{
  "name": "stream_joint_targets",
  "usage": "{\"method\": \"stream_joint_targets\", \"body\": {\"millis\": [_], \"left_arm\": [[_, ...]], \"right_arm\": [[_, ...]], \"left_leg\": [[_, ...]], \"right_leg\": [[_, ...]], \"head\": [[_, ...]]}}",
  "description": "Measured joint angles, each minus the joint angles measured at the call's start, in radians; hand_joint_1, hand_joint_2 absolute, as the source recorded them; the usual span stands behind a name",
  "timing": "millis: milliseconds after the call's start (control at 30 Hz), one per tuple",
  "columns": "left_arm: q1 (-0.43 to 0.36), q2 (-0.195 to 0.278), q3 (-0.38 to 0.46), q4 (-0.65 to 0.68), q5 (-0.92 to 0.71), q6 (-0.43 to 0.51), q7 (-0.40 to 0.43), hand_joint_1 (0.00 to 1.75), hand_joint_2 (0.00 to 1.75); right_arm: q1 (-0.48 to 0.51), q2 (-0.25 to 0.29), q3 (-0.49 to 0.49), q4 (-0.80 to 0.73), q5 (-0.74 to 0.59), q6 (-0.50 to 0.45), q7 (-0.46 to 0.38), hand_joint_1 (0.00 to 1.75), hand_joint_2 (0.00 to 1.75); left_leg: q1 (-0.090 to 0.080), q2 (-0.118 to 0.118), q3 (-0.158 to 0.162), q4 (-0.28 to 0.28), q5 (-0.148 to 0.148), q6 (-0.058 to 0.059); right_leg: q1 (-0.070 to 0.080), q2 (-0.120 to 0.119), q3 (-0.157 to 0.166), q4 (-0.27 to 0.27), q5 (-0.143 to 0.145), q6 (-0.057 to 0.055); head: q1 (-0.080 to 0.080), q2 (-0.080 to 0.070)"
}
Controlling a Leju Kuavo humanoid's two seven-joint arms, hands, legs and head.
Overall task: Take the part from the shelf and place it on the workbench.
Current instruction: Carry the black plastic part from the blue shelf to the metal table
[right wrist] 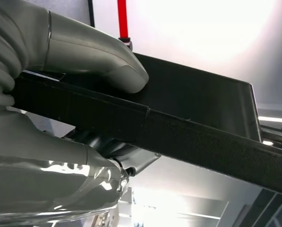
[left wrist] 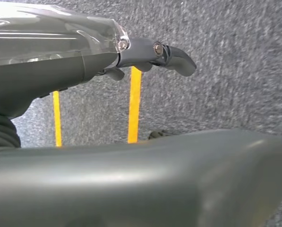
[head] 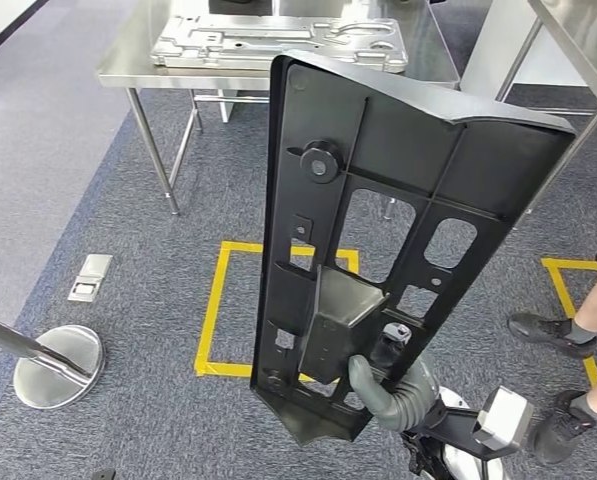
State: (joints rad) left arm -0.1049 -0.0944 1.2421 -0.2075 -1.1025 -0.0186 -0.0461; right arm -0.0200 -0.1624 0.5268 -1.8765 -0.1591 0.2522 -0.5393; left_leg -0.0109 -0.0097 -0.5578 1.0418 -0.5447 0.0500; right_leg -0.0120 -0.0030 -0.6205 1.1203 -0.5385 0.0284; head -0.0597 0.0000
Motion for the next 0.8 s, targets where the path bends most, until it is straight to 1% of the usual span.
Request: {"method": "stream_joint_targets", "body": {"millis": [33, 67, 133, 200, 233, 267, 300, 333, 367, 400, 433, 467, 500, 533, 567, 633, 700, 733, 767, 800], "left_arm": [[-0.001, -0.001, 0.0, 0.0, 0.0, 0.0, 0.0, 0.0, 1.75], [-0.001, -0.002, 0.0, 0.0, 0.0, 0.0, -0.001, 0.0, 1.75], [-0.002, -0.002, 0.0, 0.0, -0.001, 0.0, -0.002, 0.0, 1.75], [-0.003, -0.004, -0.001, 0.0, -0.002, 0.0, -0.003, 0.0, 1.75], [-0.004, -0.004, -0.001, 0.0, -0.002, 0.0, -0.003, 0.0, 1.75], [-0.004, -0.005, -0.001, 0.0, -0.002, 0.001, -0.003, 0.0, 1.75], [-0.003, -0.004, -0.001, 0.0, -0.002, 0.001, -0.003, 0.0, 1.75], [-0.002, -0.004, -0.001, 0.0, -0.002, 0.001, -0.003, 0.0, 1.75], [-0.001, -0.004, -0.001, 0.0, -0.002, 0.002, -0.003, 0.0, 1.75], [0.001, -0.004, -0.001, 0.0, -0.002, 0.002, -0.003, 0.0, 1.75], [0.001, -0.003, -0.001, 0.0, -0.002, 0.003, -0.003, 0.0, 1.75], [0.002, -0.003, -0.001, 0.0, -0.002, 0.003, -0.003, 0.0, 1.75], [0.002, -0.004, -0.001, 0.0, -0.002, 0.003, -0.003, 0.0, 1.75], [0.001, -0.004, -0.002, 0.0, -0.002, 0.003, -0.003, 0.0, 1.75], [0.001, -0.004, -0.002, 0.0, -0.002, 0.003, -0.003, 0.0, 1.75], [0.002, -0.003, -0.002, 0.0, -0.002, 0.003, -0.003, 0.0, 1.75], [0.004, -0.002, -0.002, 0.0, -0.002, 0.004, -0.004, 0.0, 1.75], [0.003, -0.002, -0.002, 0.0, -0.003, 0.004, -0.004, 0.0, 1.75], [0.002, -0.002, -0.002, 0.0, -0.004, 0.004, -0.005, 0.0, 1.75], [0.001, -0.002, -0.003, 0.0, -0.006, 0.004, -0.005, 0.0, 1.75]], "right_arm": [[-0.001, 0.0, 0.0, 0.0, 0.0, 0.0, 0.0, 1.75, 1.75], [-0.001, 0.0, 0.0, 0.0, 0.0, 0.0, 0.0, 1.75, 1.75], [-0.001, 0.0, -0.001, -0.001, -0.001, 0.0, 0.0, 1.75, 1.75], [-0.001, 0.001, -0.002, -0.002, -0.002, 0.0, 0.0, 1.75, 1.75], [-0.002, 0.002, -0.002, -0.002, -0.002, 0.0, 0.0, 1.75, 1.75], [-0.001, 0.003, -0.002, -0.003, -0.002, 0.0, 0.0, 1.75, 1.75], [-0.001, 0.004, -0.002, -0.003, -0.003, 0.0, 0.0, 1.75, 1.75], [0.0, 0.005, -0.002, -0.002, -0.003, 0.0, 0.0, 1.75, 1.75], [0.0, 0.005, -0.002, -0.002, -0.003, 0.0, 0.0, 1.75, 1.75], [0.001, 0.005, -0.002, -0.002, -0.003, 0.0, 0.0, 1.75, 1.75], [0.001, 0.005, -0.002, -0.002, -0.003, 0.0, 0.0, 1.75, 1.75], [0.001, 0.005, -0.002, -0.002, -0.003, 0.0, 0.0, 1.75, 1.75], [0.0, 0.005, -0.002, -0.002, -0.004, 0.001, 0.0, 1.75, 1.75], [0.0, 0.005, -0.002, -0.003, -0.006, 0.001, -0.001, 1.75, 1.75], [0.0, 0.005, -0.003, -0.003, -0.007, 0.002, -0.001, 1.75, 1.75], [-0.001, 0.006, -0.004, -0.003, -0.009, 0.002, -0.001, 1.75, 1.75], [-0.001, 0.006, -0.006, -0.004, -0.011, 0.003, -0.002, 1.75, 1.75], [-0.002, 0.006, -0.007, -0.004, -0.012, 0.005, -0.002, 1.75, 1.75], [-0.002, 0.006, -0.008, -0.004, -0.014, 0.007, -0.001, 1.75, 1.75], [-0.002, 0.006, -0.008, -0.003, -0.017, 0.008, -0.001, 1.75, 1.75]], "left_leg": [[-0.001, -0.001, 0.002, 0.001, -0.004, -0.003], [-0.001, -0.001, 0.002, 0.002, -0.006, -0.007], [0.001, -0.002, 0.001, 0.001, -0.009, -0.016], [0.001, -0.001, -0.003, 0.016, -0.023, -0.028], [0.003, -0.001, -0.016, 0.047, -0.041, -0.035], [0.007, 0.0, -0.043, 0.1, -0.066, -0.044], [0.013, 0.0, -0.08, 0.167, -0.093, -0.052], [0.018, 0.0, -0.117, 0.23, -0.112, -0.059], [0.023, 0.0, -0.143, 0.269, -0.115, -0.065], [0.028, 0.001, -0.151, 0.27, -0.096, -0.07], [0.032, 0.002, -0.138, 0.232, -0.06, -0.074], [0.036, 0.004, -0.112, 0.165, -0.016, -0.078], [0.037, 0.005, -0.086, 0.105, 0.017, -0.08], [0.036, 0.007, -0.065, 0.056, 0.034, -0.077], [0.034, 0.009, -0.054, 0.03, 0.037, -0.071], [0.03, 0.008, -0.051, 0.021, 0.023, -0.053], [0.03, 0.008, -0.045, 0.016, 0.021, -0.036], [0.031, 0.008, -0.041, 0.013, 0.02, -0.028], [0.031, 0.008, -0.036, 0.011, 0.018, -0.02], [0.028, 0.008, -0.032, 0.01, 0.015, -0.014]], "right_leg": [[0.003, 0.001, 0.02, -0.045, 0.015, -0.007], [0.005, 0.003, 0.029, -0.065, 0.016, -0.013], [0.007, 0.003, 0.032, -0.075, 0.011, -0.021], [0.0, 0.0, 0.039, -0.084, 0.012, -0.028], [-0.005, -0.002, 0.044, -0.088, 0.011, -0.031], [-0.008, -0.005, 0.048, -0.089, 0.009, -0.034], [-0.01, -0.007, 0.05, -0.09, 0.006, -0.035], [-0.012, -0.008, 0.053, -0.089, 0.003, -0.035], [-0.014, -0.009, 0.057, -0.089, -0.001, -0.032], [-0.017, -0.009, 0.063, -0.089, -0.005, -0.028], [-0.021, -0.009, 0.071, -0.089, -0.011, -0.023], [-0.024, -0.009, 0.08, -0.089, -0.017, -0.017], [-0.025, -0.009, 0.088, -0.089, -0.024, -0.01], [-0.024, -0.008, 0.092, -0.088, -0.029, -0.004], [-0.023, -0.008, 0.093, -0.089, -0.032, 0.003], [-0.023, -0.009, 0.095, -0.094, -0.033, 0.015], [-0.026, -0.009, 0.099, -0.089, -0.045, 0.025], [-0.026, -0.009, 0.087, -0.06, -0.062, 0.026], [-0.025, -0.008, 0.063, -0.01, -0.087, 0.026], [-0.023, -0.007, 0.025, 0.06, -0.115, 0.024]], "head": [[0.0, 0.0], [0.0, 0.0], [0.0, 0.0], [-0.001, 0.0], [-0.002, 0.0], [-0.002, 0.0], [-0.003, 0.0], [-0.003, 0.0], [-0.003, 0.0], [-0.003, 0.0], [-0.003, 0.0], [-0.003, 0.0], [-0.003, 0.0], [-0.004, 0.0], [-0.004, 0.0], [-0.004, 0.0], [-0.004, 0.0], [-0.004, 0.0], [-0.003, 0.0], [-0.003, 0.0]]}}
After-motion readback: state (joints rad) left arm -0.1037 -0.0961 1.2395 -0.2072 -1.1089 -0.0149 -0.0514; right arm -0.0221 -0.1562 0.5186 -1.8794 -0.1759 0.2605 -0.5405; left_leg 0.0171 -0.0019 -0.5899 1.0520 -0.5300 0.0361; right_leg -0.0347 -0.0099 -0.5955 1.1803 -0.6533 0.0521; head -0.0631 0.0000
